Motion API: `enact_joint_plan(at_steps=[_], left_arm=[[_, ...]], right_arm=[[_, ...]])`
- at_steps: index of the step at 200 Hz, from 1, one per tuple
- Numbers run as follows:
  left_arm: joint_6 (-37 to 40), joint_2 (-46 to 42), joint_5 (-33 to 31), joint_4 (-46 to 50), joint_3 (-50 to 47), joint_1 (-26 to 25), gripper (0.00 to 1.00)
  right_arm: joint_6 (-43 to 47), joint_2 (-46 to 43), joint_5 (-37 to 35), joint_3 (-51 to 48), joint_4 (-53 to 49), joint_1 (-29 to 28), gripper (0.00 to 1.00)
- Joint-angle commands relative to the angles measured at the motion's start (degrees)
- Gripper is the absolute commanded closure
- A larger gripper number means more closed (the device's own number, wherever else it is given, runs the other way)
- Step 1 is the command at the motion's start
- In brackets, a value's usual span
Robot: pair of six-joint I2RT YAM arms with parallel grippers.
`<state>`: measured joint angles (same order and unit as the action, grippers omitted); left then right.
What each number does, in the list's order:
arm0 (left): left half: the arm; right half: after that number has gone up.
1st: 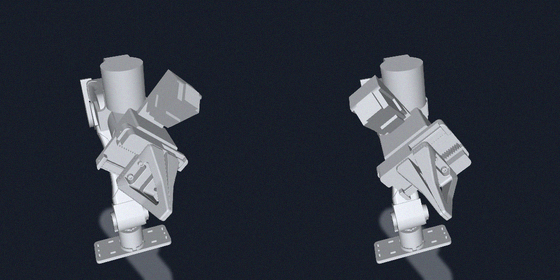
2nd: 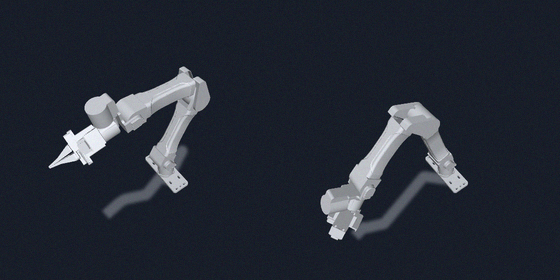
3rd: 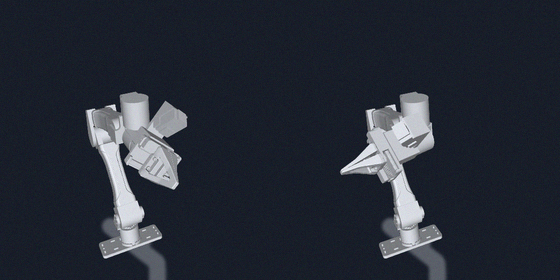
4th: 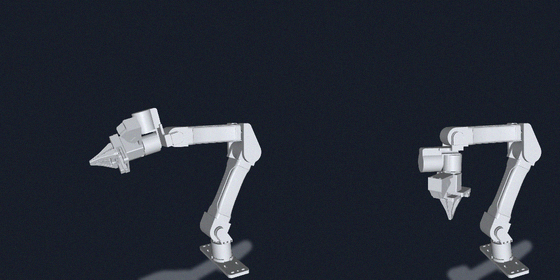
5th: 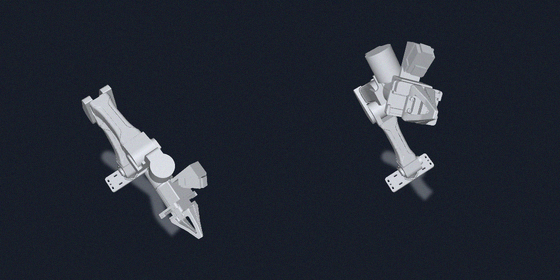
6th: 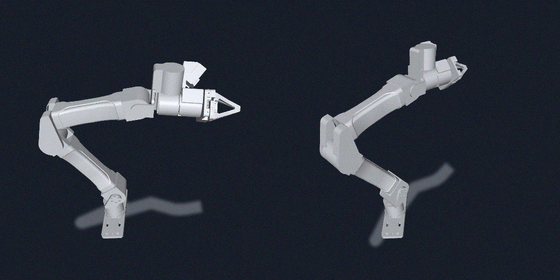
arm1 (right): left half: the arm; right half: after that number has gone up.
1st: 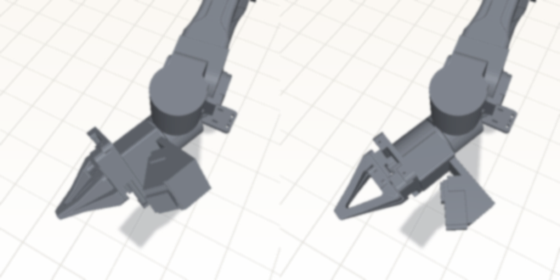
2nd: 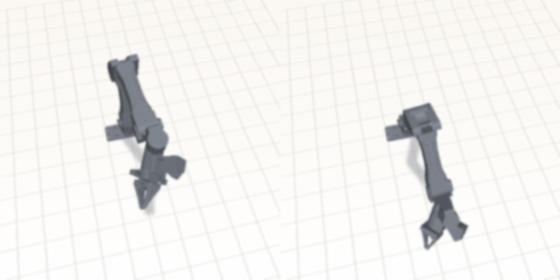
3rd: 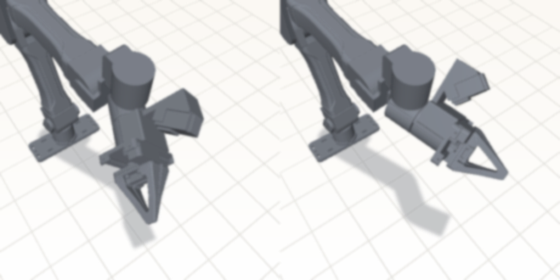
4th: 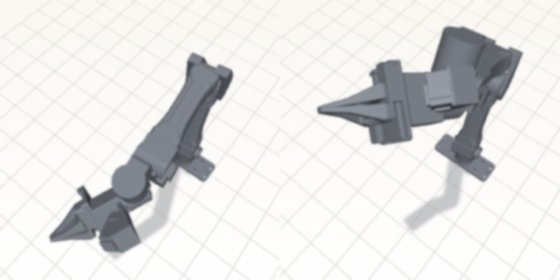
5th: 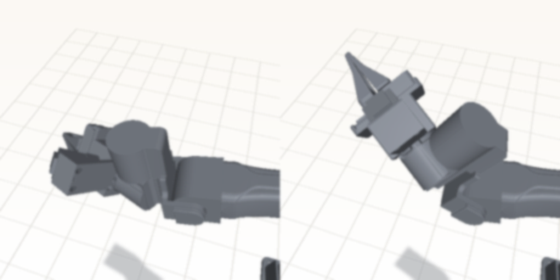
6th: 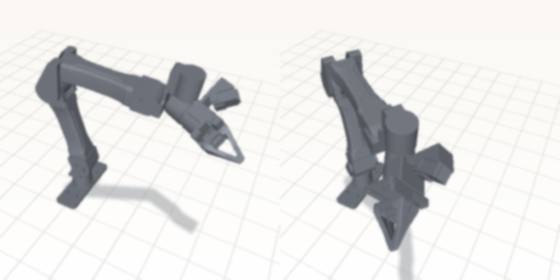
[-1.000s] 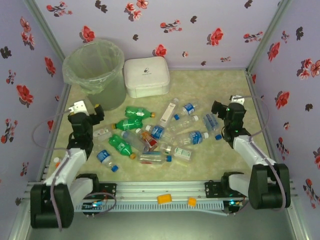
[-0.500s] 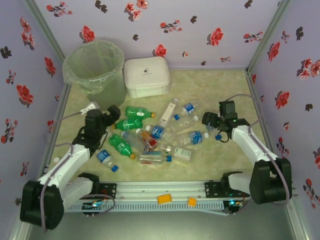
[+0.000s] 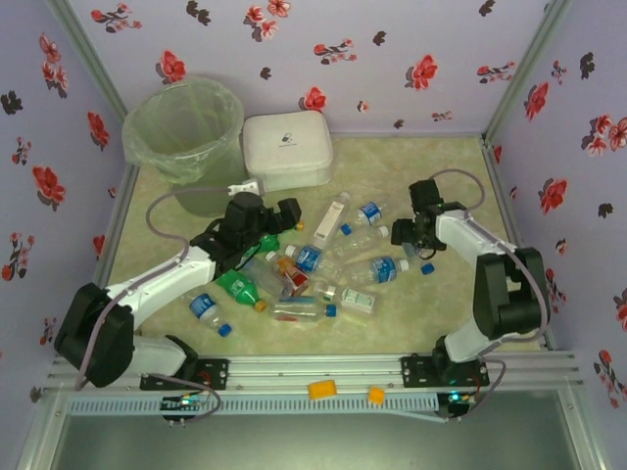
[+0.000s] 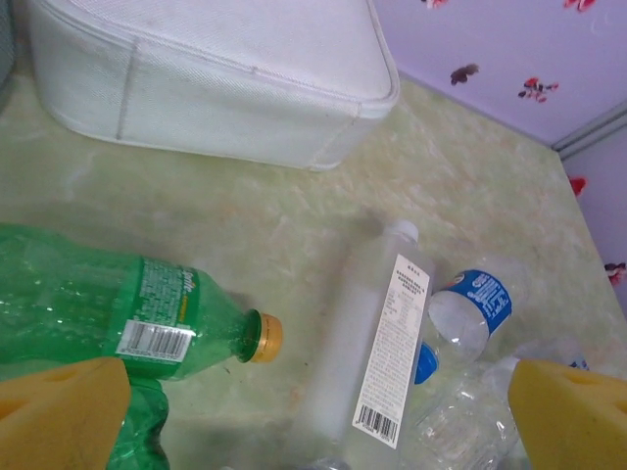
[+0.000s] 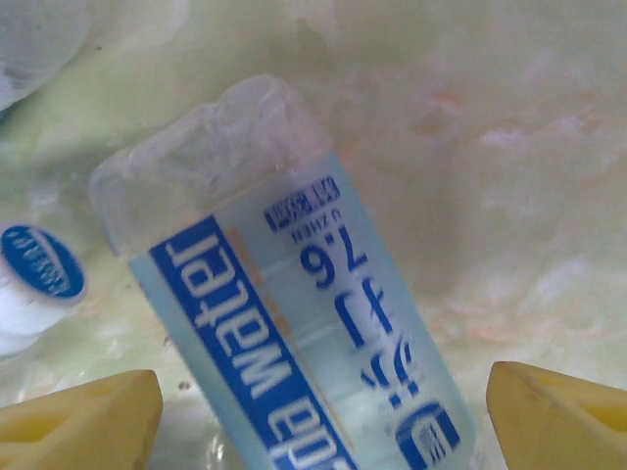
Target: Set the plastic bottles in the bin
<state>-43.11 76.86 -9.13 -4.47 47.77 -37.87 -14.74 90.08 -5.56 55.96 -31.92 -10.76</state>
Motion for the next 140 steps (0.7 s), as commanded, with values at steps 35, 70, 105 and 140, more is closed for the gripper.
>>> enact_joint_plan(at_steps=[35,70,105,140], left_arm=[[1.7,1.5,1.7,4.6,2.5,-0.6,0.0],[2.5,0.8,1.9,6.4,2.5,-0.6,0.0],[3.5,0.2,3.6,3.1,2.2,-0.6,0.0],[7.3,-0.1,6.7,-0.2,2.9,-0.8,0.0]], right_arm=[[3.5,8.4,-4.0,7.0,-2.4,-0.2,0.16],[4.1,10.5,-2.8,8.2,-2.6,-0.1,0.29],[3.7,6.4,-2.7,7.7,-2.5,-0.1,0.45],[0.2,-3.9,1.7,6.9,-1.6,-0.1,0.48]])
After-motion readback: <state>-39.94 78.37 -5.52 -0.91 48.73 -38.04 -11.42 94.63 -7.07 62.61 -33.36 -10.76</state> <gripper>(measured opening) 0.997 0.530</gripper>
